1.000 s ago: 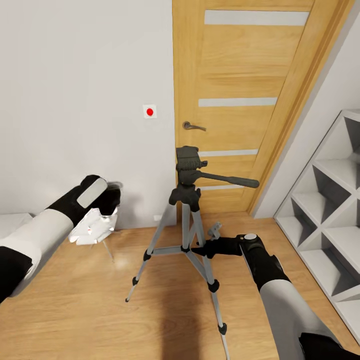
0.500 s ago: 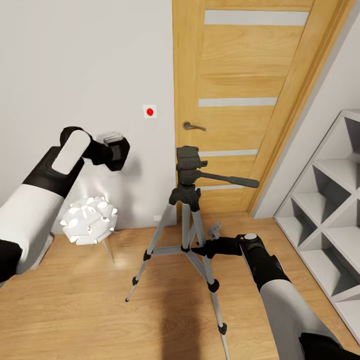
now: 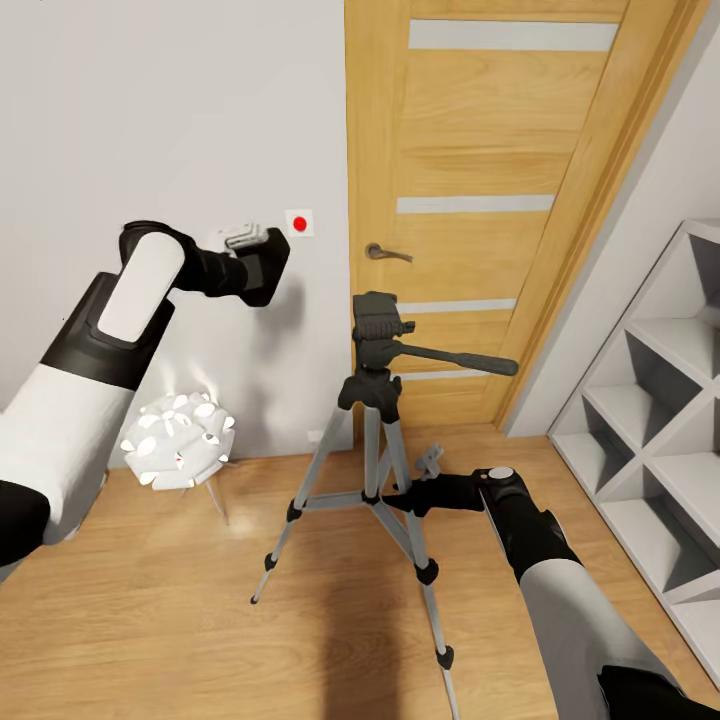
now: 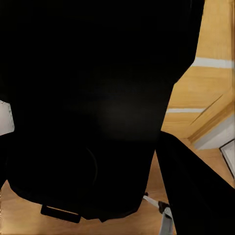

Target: Attach the digital camera to the camera tripod in the bedroom.

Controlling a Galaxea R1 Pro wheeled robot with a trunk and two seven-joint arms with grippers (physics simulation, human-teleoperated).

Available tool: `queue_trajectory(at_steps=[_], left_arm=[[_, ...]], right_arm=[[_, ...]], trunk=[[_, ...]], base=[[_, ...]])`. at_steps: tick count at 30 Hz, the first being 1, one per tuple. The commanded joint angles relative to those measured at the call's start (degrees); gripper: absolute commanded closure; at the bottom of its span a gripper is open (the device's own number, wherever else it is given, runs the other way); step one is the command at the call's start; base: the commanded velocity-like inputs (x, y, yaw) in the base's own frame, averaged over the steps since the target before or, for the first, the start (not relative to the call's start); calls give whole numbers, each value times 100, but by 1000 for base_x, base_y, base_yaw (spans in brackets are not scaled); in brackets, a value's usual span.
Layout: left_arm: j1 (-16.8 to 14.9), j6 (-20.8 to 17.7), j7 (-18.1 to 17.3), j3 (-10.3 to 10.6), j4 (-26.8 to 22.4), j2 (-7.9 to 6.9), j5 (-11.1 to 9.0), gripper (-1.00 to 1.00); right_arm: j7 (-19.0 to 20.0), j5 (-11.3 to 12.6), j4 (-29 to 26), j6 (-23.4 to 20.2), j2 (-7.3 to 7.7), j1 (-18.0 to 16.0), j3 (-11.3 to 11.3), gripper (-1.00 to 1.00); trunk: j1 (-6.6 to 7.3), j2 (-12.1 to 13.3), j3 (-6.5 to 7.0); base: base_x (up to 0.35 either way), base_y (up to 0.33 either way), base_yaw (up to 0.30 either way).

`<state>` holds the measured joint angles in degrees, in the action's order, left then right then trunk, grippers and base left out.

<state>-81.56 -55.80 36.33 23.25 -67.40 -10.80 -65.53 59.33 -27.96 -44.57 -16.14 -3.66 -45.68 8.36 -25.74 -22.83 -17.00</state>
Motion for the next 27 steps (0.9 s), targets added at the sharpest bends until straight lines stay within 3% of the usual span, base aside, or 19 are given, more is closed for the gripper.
queue_trajectory(at_steps=[1,5,6,9,11,14,20,23,26,27], left_arm=[[-9,-6,-43,190,-29,-22,-7,100],[-9,15,-232,633,-121,-96,30,100],[-9,19,-261,892,-472,-154,78,100],[-9,12,-220,1200,-874,-181,341,100],[-9,-39,-219,1428,-1018,-197,714,100],[-9,-208,-242,1564,-1103,-280,1053,100],[-9,-309,-425,1571,-1297,-330,1176,100],[-9,-316,-1017,1558,-1390,-343,1205,100],[-9,-311,-2152,1520,-1427,-376,1311,100],[-9,-311,-2354,1497,-1427,-393,1343,100]], right_arm=[[61,-55,203,-100,-12,-1,35,100],[61,-54,203,-100,-12,-2,35,100],[61,-53,203,-100,-12,-1,35,100],[55,-52,203,-100,-12,-2,35,100],[48,-52,205,-100,-12,-2,35,100],[45,-52,204,-100,-12,-2,35,100],[44,-52,204,-100,-11,-2,35,100],[44,-52,203,-100,-8,-2,35,100],[43,-52,203,-100,-5,-2,35,100],[43,-52,203,-100,-4,-2,35,100]], trunk=[[-5,-9,-11],[-5,-9,-11],[-5,-9,-11],[-5,-9,-11],[-5,-9,-11],[-5,-9,-11],[-5,-9,-11],[-5,-9,-11],[-5,-9,-11],[-5,-9,-11]], base=[[0,0,0],[0,0,0],[0,0,0],[0,0,0],[0,0,0],[0,0,0],[0,0,0],[0,0,0],[0,0,0],[0,0,0]])
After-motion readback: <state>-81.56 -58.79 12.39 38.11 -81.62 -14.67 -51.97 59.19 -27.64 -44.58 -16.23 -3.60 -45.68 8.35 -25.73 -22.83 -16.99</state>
